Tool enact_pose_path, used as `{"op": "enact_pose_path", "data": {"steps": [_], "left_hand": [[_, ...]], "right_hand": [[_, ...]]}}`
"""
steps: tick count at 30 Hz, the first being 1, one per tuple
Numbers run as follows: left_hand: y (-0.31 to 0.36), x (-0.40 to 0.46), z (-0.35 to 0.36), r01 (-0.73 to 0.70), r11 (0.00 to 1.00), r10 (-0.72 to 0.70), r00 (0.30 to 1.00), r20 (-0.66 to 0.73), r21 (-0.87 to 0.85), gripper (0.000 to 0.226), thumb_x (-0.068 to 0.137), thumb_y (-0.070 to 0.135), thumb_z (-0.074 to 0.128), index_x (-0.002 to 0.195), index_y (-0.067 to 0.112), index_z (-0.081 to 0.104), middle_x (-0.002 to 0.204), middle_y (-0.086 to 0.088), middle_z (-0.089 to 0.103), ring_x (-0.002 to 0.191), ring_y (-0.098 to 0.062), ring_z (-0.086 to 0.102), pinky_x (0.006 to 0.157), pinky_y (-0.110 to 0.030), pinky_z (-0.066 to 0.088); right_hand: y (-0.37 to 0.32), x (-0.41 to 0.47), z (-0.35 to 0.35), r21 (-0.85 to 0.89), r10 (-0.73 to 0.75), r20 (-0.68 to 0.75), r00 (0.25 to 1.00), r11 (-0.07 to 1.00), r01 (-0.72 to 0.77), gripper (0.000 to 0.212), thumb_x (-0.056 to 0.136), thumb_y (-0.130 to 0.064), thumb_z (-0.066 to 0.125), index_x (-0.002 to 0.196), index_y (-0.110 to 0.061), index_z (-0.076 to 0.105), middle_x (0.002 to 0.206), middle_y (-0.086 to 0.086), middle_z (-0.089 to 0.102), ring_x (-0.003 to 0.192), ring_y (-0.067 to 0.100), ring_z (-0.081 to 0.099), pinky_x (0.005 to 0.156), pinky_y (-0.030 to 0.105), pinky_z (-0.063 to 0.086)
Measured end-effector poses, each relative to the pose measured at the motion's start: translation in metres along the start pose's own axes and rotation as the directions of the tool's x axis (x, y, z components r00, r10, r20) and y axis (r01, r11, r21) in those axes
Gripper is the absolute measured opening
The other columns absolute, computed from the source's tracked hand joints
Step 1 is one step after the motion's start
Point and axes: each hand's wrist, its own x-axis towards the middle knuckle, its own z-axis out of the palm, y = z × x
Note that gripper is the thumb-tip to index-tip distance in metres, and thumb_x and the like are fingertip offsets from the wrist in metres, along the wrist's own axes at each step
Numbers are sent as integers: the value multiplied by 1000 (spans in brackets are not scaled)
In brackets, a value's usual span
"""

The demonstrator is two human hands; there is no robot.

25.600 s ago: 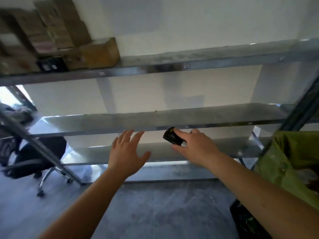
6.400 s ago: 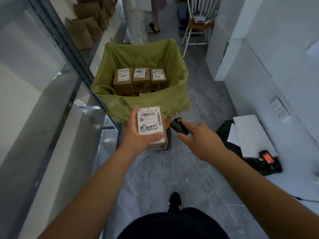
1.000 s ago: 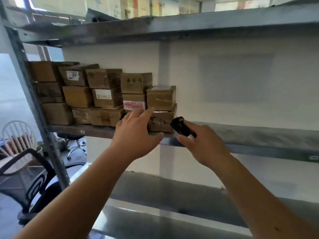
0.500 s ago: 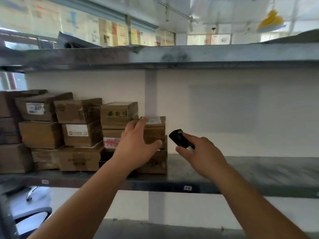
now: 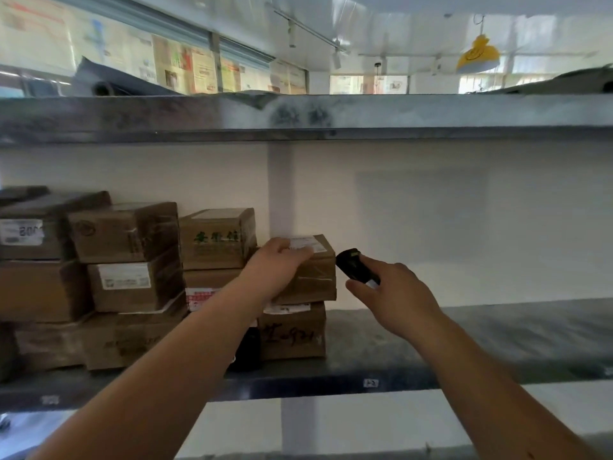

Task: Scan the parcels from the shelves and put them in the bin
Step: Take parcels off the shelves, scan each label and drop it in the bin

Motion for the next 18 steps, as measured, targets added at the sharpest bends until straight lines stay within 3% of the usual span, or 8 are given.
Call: {"op": "enact_pose_path", "data": {"steps": [2, 4, 7, 10, 12, 14, 18], "left_hand": [[1, 10, 0, 117, 980, -107, 992, 69, -160, 58, 99, 49, 66, 151, 29, 47, 144, -6, 56, 124, -29, 58, 110, -50, 49], [2, 18, 0, 144, 968, -125, 987, 102, -207, 58, 101, 44, 64, 154, 32, 45, 150, -6, 52, 128, -30, 56, 110, -52, 48], [7, 23, -1, 131, 971, -106, 986, 132, -200, 70, 101, 28, 67, 161, 43, 32, 152, -3, 47, 117, -29, 60, 95, -46, 58], [7, 24, -2, 167, 945, -117, 975, 187, -280, 91, 95, 12, 71, 162, 49, 21, 133, 1, 55, 110, -31, 64, 87, -52, 62], [3, 24, -1, 144, 938, -88, 978, 188, -314, 106, 87, 1, 74, 161, 53, 19, 128, 4, 57, 113, -32, 65, 87, -55, 62], [0, 22, 3, 72, 946, -25, 988, 151, -316, 112, 83, -10, 71, 160, 54, 21, 123, 8, 62, 113, -27, 65, 87, -49, 62], [-5, 19, 14, -38, 915, 76, 994, 79, -401, 109, 81, -17, 69, 152, 58, 32, 126, 7, 67, 111, -22, 67, 70, -40, 64]], "right_hand": [[2, 1, 2, 4, 15, 7, 1000, 1000, -15, 61, 95, -67, 53, 151, -43, 45, 121, 2, 65, 94, 18, 64, 82, 40, 59], [2, 1, 4, 18, 27, 9, 1000, 999, -27, 59, 96, -64, 54, 150, -42, 46, 121, 2, 65, 95, 18, 64, 83, 39, 58], [0, -3, 9, 60, 44, -6, 999, 997, -44, 60, 98, -61, 56, 153, -41, 44, 126, 2, 65, 99, 17, 65, 85, 38, 57], [2, -6, 7, 130, 42, -8, 999, 991, -41, 57, 99, -58, 57, 153, -41, 45, 125, -2, 68, 99, 14, 65, 87, 38, 57], [3, -7, 2, 158, 43, 6, 999, 987, -44, 57, 99, -56, 58, 153, -40, 46, 127, -3, 68, 99, 12, 64, 88, 36, 56], [4, -10, 1, 185, 40, 9, 999, 982, -41, 59, 99, -56, 58, 154, -38, 44, 131, -4, 67, 102, 10, 62, 89, 34, 54], [1, -14, -1, 227, 25, -14, 1000, 974, -21, 58, 101, -54, 56, 155, -38, 43, 133, -3, 66, 101, 8, 57, 86, 30, 49]]}}
